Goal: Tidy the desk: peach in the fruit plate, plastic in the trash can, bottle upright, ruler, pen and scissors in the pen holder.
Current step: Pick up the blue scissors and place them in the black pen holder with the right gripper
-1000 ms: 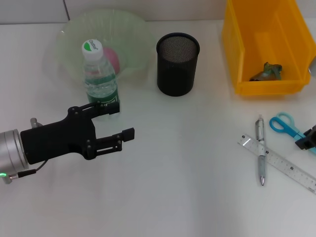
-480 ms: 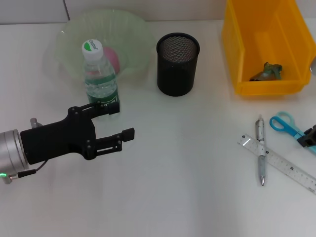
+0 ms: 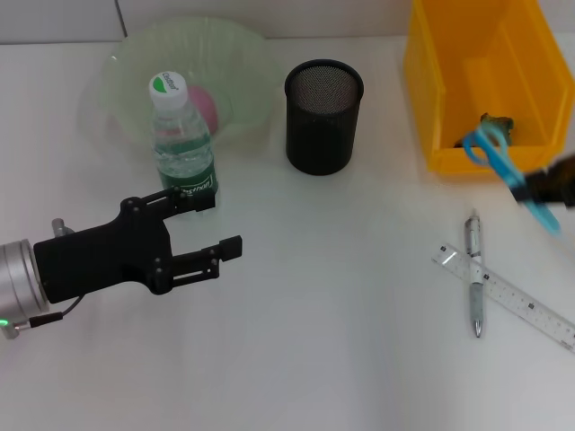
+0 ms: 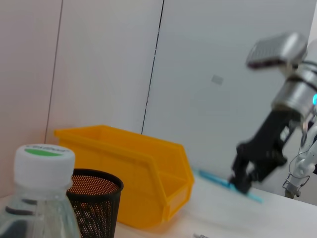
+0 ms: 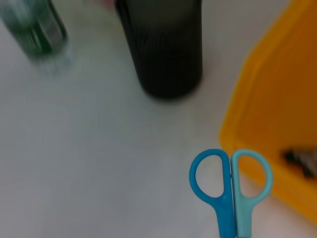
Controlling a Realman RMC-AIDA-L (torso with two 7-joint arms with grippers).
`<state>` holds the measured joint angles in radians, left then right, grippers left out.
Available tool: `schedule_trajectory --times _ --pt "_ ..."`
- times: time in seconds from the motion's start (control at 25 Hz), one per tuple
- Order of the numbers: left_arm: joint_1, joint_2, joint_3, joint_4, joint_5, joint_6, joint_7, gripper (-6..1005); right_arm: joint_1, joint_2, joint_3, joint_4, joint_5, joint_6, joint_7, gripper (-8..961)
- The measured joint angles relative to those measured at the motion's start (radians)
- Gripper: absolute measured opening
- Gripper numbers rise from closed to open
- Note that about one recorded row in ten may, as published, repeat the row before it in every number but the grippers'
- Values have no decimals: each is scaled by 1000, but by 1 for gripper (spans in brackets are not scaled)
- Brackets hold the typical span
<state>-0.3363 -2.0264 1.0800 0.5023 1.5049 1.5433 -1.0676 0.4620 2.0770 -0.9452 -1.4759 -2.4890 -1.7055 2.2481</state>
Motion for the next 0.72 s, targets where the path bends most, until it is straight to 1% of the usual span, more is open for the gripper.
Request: schedule_trajectory --times 0.04,0.08,0.12,0.2,0.24,0.28,0.32,0.4,0.44,0.48,0.56,0.6,0.64,0.68,0.72 --pt "1 0 0 0 0 0 1 777 -5 1 89 7 142 5 -21 199" --pt "1 0 0 0 0 0 1 778 -5 1 89 7 142 5 -21 199" --pt "1 0 0 0 0 0 2 778 -5 1 140 31 224 14 -34 199" --pt "0 0 0 1 0 -1 3 778 -1 -2 210 133 399 70 -92 199" --pt "-1 -1 0 1 0 -2 3 778 8 -2 234 286 555 160 -187 199" --pt "-1 -1 0 1 0 -2 3 777 15 -2 235 356 621 205 -238 200" --pt "-2 -2 0 1 0 -3 3 777 15 -2 235 356 621 205 -238 200" --pt "-3 -2 0 1 1 -3 3 777 51 1 228 539 747 301 -380 201" --pt "-5 -3 0 1 0 -3 2 778 109 3 225 739 844 377 -535 203" --pt "-5 -3 0 1 0 -3 2 778 109 3 225 739 844 377 -535 204" --pt "-7 -4 0 1 -2 -2 0 778 176 4 225 928 922 439 -699 208" --pt "-7 -4 0 1 -3 -1 -1 778 208 5 225 1000 948 465 -763 210" --pt "-8 -4 0 1 -4 -1 -2 778 273 7 226 1128 992 524 -890 211" --pt "-8 -4 0 1 -4 -1 -2 777 297 9 226 1167 998 553 -927 213" --pt "-8 -4 -1 1 -4 0 -2 777 297 9 226 1167 998 553 -927 215"
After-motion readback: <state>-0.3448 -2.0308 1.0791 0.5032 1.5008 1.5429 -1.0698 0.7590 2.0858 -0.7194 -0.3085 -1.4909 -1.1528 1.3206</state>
